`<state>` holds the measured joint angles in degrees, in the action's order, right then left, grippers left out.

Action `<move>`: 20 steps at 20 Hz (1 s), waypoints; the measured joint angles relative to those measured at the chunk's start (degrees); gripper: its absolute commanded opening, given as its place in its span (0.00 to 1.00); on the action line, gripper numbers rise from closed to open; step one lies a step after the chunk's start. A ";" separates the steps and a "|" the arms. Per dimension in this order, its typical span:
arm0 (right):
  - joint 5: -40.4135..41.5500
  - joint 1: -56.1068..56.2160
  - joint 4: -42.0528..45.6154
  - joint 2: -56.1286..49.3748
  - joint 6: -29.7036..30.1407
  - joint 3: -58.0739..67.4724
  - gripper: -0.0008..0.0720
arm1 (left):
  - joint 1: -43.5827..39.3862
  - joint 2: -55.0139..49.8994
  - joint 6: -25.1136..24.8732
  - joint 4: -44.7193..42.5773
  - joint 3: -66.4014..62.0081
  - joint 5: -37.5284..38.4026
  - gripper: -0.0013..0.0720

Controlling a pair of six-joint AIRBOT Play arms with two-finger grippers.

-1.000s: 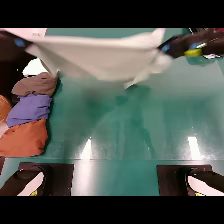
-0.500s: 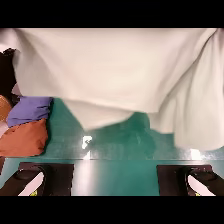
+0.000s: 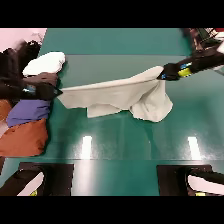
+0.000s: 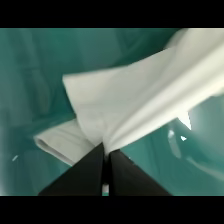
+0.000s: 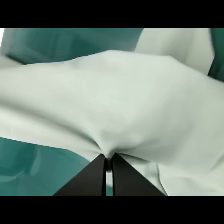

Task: Fold the shirts.

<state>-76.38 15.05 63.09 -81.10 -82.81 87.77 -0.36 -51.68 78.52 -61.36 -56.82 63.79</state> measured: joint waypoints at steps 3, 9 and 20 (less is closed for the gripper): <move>4.76 0.00 -0.50 -6.91 0.48 2.56 0.04 | -0.02 -5.18 -0.61 -1.27 4.44 -11.69 0.05; 7.02 -0.15 -0.74 -15.30 0.90 13.03 0.62 | 0.13 -15.98 -0.70 -3.28 -0.96 -21.18 0.64; -0.11 -4.09 -0.35 -4.92 2.38 2.86 0.62 | 2.69 -25.57 -6.71 10.82 -10.10 -13.60 0.64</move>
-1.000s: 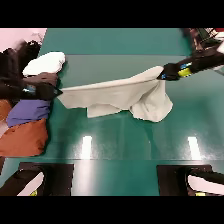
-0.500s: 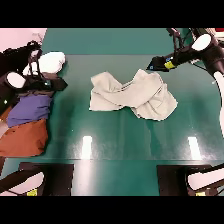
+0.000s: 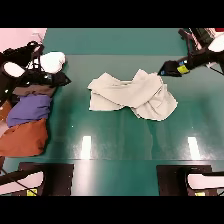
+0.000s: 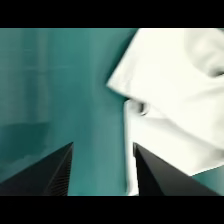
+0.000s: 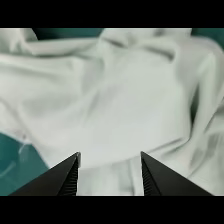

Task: Fold the shirts.

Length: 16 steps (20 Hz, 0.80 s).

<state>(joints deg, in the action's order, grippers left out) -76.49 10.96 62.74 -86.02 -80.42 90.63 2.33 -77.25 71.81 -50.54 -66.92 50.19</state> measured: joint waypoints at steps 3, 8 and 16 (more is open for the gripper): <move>0.17 -0.31 0.09 5.22 0.09 -7.10 0.62 | 0.09 -7.61 -1.81 8.92 -2.69 1.95 0.64; 3.26 -0.39 -0.13 12.61 0.13 -16.94 0.62 | 0.11 -18.58 -2.89 20.76 -4.46 4.85 0.64; 5.66 -0.39 -0.20 15.93 -0.35 -21.68 0.62 | -3.89 -24.61 -2.95 27.47 -4.92 0.17 0.64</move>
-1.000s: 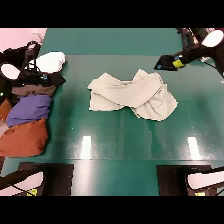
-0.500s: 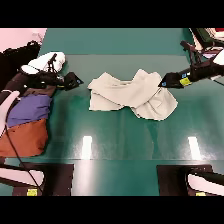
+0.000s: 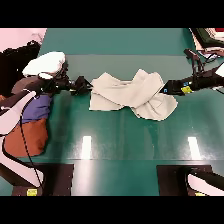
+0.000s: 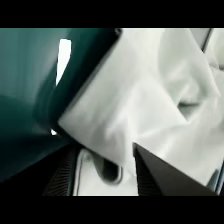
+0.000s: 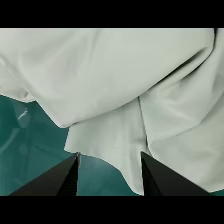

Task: Fold the shirts.

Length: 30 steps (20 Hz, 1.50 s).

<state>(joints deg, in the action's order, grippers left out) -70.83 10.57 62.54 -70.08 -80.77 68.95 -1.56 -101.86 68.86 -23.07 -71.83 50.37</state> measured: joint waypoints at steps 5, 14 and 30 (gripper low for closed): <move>0.17 0.00 0.00 0.22 -0.15 -0.33 0.62 | -1.09 -0.90 0.94 3.32 -0.13 -5.66 0.47; -2.89 -4.94 1.66 3.67 -3.17 -9.38 0.75 | 0.28 2.27 -2.54 3.45 -3.85 -6.97 0.05; 20.85 -3.41 -16.72 0.61 -7.87 -32.52 0.04 | -0.55 6.60 -4.72 -7.04 -7.32 -3.13 0.05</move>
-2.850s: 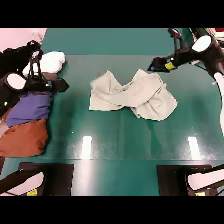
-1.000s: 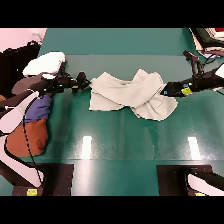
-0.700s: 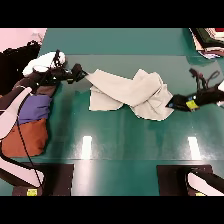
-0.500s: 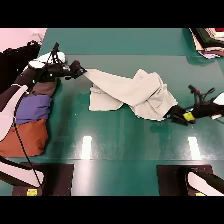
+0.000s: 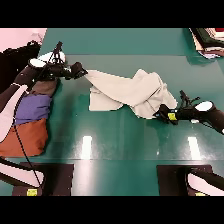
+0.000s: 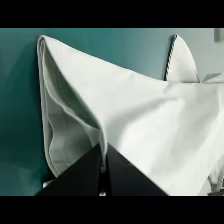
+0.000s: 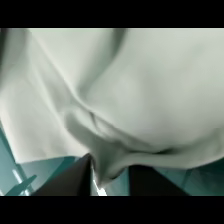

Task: Fold the shirts.

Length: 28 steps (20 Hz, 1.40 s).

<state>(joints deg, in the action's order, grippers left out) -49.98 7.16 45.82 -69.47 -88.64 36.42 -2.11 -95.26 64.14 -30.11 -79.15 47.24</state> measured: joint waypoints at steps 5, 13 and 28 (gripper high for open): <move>1.86 0.48 0.24 2.34 1.75 3.39 0.04 | 0.81 2.08 0.70 -0.81 -0.02 1.05 0.05; -6.29 -11.08 7.13 16.98 2.78 28.89 0.04 | 11.04 27.91 1.60 -1.60 -1.07 0.96 0.05; -28.89 -30.80 7.98 21.40 5.73 81.07 0.04 | 14.23 51.17 11.26 -12.11 -38.58 12.63 0.05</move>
<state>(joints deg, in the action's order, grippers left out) -78.87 -23.64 53.80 -48.07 -82.91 117.49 12.12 -44.10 75.40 -42.22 -117.73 59.88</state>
